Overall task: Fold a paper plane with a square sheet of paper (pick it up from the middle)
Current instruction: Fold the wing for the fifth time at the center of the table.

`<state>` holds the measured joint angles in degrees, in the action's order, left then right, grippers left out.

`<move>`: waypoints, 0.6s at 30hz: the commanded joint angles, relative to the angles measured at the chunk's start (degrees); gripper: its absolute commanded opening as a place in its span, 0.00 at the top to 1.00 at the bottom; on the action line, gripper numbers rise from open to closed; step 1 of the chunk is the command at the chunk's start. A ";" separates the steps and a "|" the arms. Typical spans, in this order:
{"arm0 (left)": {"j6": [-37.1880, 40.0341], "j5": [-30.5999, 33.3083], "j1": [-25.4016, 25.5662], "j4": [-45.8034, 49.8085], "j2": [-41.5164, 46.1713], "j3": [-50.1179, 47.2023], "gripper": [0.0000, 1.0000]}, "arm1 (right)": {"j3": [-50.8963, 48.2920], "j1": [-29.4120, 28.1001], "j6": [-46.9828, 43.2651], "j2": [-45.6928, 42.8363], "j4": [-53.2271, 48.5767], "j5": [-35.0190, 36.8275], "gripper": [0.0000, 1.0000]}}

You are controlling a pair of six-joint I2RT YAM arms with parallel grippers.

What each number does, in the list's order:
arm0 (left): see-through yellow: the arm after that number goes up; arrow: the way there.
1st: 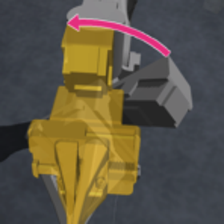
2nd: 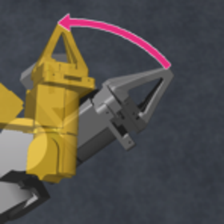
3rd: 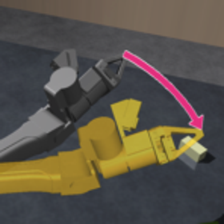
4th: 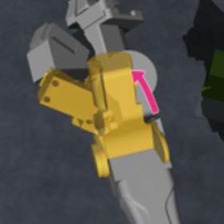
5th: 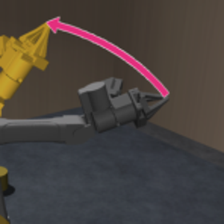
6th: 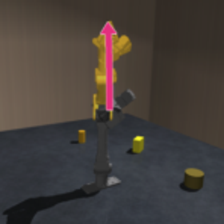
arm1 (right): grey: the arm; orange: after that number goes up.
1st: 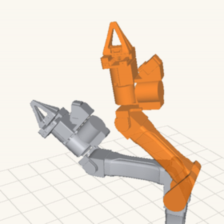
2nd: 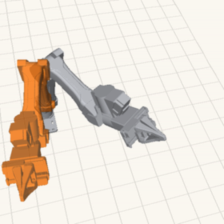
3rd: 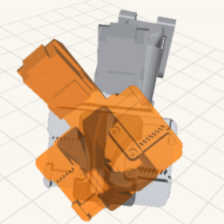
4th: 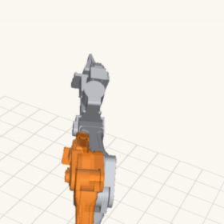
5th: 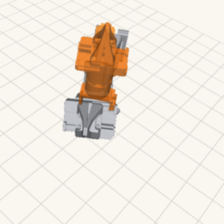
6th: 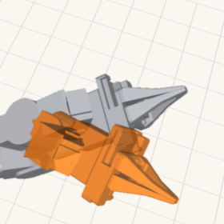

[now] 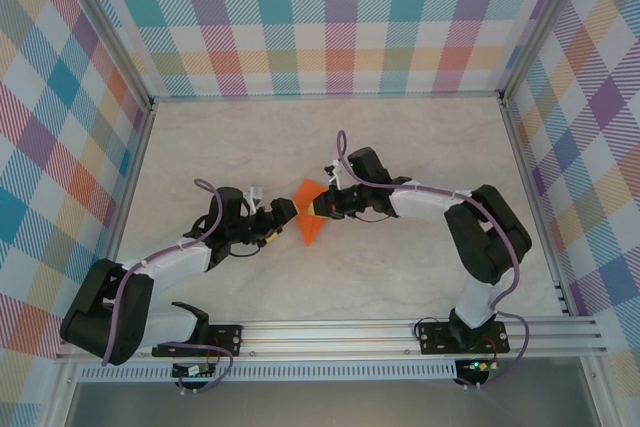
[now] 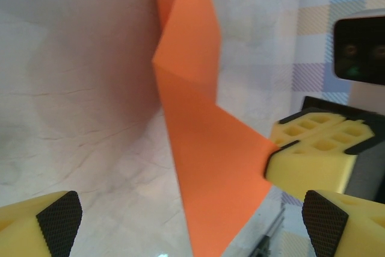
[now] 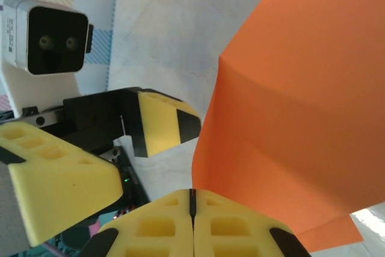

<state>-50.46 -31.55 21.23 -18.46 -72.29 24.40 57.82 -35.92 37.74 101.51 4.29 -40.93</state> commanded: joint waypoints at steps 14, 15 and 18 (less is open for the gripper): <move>-7.94 -6.02 -0.93 -16.09 -2.61 -0.58 0.09 | -1.83 2.25 4.57 -2.95 7.92 -10.35 0.95; -8.06 -5.90 -0.93 -16.25 -2.71 -0.58 0.11 | -1.89 2.26 4.71 -2.98 7.95 -10.40 0.95; -8.64 -5.88 -0.93 -17.69 -3.14 -0.76 0.21 | -1.93 2.47 5.02 -2.72 8.23 -10.57 0.95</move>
<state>-57.74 -36.40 21.17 -31.90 -74.96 24.21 56.69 -33.87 42.24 100.12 10.41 -49.25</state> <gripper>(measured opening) 0.816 0.056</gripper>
